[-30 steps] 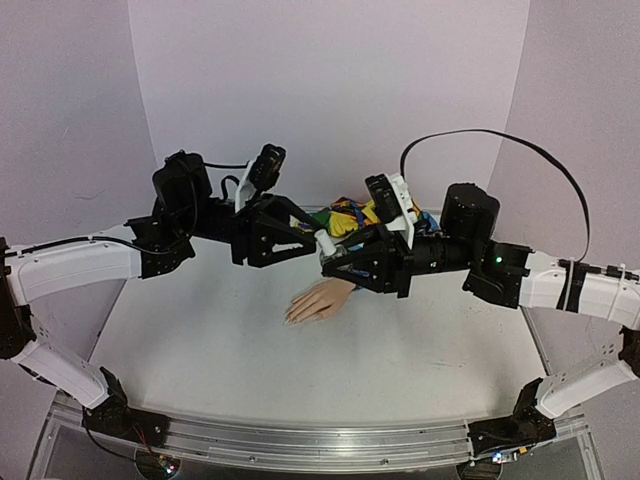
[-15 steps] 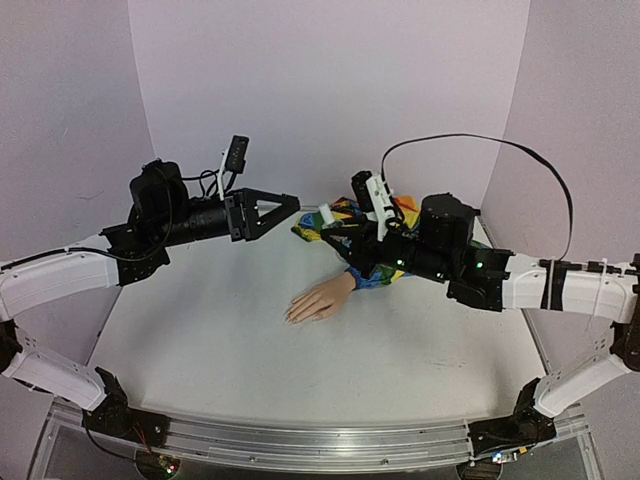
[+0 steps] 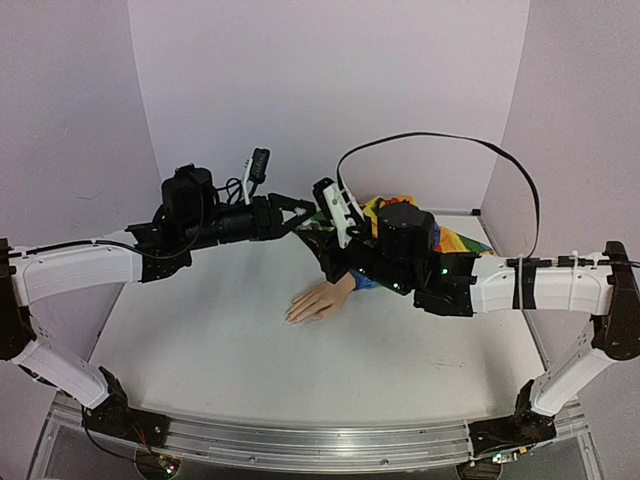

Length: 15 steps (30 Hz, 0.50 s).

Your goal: Paint the nails

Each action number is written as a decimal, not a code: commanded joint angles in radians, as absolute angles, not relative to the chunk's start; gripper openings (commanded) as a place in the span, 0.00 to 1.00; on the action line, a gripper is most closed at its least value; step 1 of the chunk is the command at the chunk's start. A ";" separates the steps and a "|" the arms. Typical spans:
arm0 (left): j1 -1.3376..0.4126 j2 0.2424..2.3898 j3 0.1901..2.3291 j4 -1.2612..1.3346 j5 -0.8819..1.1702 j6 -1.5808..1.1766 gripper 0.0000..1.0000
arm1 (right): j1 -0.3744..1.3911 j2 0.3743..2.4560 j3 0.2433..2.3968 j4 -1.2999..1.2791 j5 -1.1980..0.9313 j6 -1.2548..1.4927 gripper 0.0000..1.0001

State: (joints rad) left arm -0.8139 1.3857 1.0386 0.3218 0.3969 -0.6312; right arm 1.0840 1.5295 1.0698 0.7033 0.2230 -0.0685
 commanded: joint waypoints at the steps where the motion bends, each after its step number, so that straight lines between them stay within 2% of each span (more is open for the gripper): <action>1: -0.832 1.400 1.111 0.360 0.368 -0.628 0.45 | 1.106 1.541 1.132 0.765 0.277 -0.100 0.00; 10: -0.849 1.419 1.130 0.362 0.464 -0.604 0.05 | 1.111 1.509 1.119 0.770 0.253 -0.066 0.00; 12: -0.850 1.421 1.132 0.361 0.522 -0.584 0.00 | 1.106 1.487 1.107 0.770 0.189 -0.060 0.00; 15: -0.850 1.414 1.142 0.365 0.643 -0.521 0.00 | 1.077 1.430 1.077 0.754 -0.039 -0.037 0.00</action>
State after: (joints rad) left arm -0.8307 1.4178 1.0790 0.3218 0.4355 -0.5842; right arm 1.0996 1.5341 1.0779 0.6823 0.2153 -0.0677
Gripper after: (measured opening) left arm 0.157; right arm 0.221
